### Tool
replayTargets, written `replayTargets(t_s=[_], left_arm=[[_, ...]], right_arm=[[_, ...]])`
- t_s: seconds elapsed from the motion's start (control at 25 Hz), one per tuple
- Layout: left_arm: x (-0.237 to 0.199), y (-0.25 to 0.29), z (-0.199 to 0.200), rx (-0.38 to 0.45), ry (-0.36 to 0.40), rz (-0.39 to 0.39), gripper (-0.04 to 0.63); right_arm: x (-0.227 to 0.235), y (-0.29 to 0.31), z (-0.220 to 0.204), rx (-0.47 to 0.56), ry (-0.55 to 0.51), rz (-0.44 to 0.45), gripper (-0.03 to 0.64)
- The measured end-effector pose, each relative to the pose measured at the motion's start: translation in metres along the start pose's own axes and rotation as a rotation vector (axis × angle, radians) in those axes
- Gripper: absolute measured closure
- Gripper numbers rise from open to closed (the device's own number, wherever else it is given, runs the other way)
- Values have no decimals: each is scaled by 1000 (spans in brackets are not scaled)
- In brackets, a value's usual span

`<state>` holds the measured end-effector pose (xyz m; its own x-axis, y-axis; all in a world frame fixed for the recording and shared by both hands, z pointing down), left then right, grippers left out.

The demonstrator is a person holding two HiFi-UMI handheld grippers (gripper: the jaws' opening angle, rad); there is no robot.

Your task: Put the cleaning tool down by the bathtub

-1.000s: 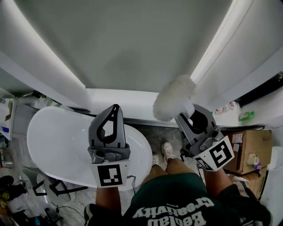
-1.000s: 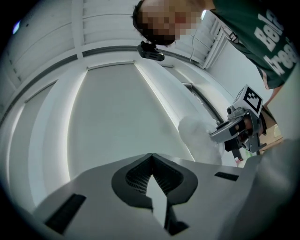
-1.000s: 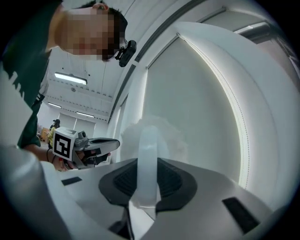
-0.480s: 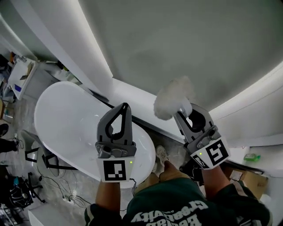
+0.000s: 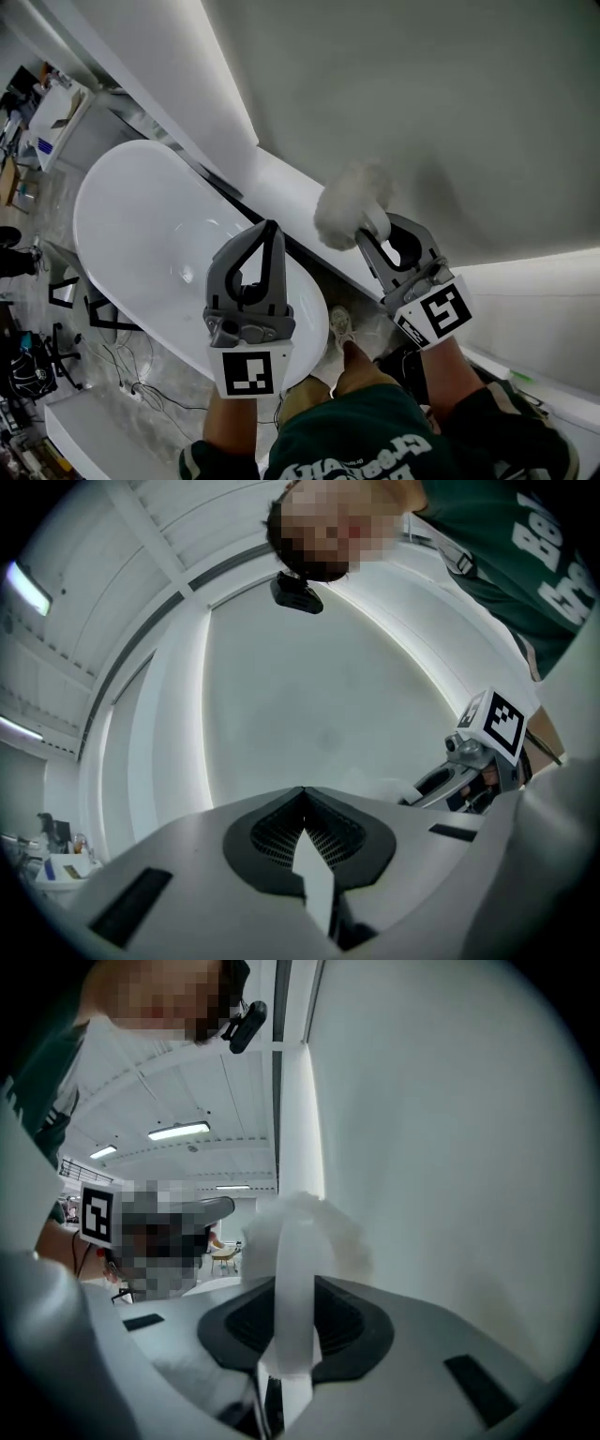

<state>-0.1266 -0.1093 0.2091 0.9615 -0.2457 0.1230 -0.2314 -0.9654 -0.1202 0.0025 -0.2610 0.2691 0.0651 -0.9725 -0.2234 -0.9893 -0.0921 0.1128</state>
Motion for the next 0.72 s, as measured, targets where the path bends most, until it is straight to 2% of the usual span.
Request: replayTargets(t_s=[0.24,0.72], left_arm=[[-6,7,-22,-16,-7,84,586],[-35,14,-80,-69,-19,173,586]], right_arm=[[4,38,-42,-91,-4,49,525],[-1,116,-137,-272,48,130,525]])
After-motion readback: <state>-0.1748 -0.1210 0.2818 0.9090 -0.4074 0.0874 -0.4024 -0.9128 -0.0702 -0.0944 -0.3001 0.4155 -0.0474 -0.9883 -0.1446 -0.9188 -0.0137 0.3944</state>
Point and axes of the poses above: the fingertips, and each gripper's own axes: y forward along the fingers, x to its right, z out of its top, the point moved 8 cm from there along -y, backward along the fingers, and after that the axes turned 14 degrees about -y, right-handed, at the moved point
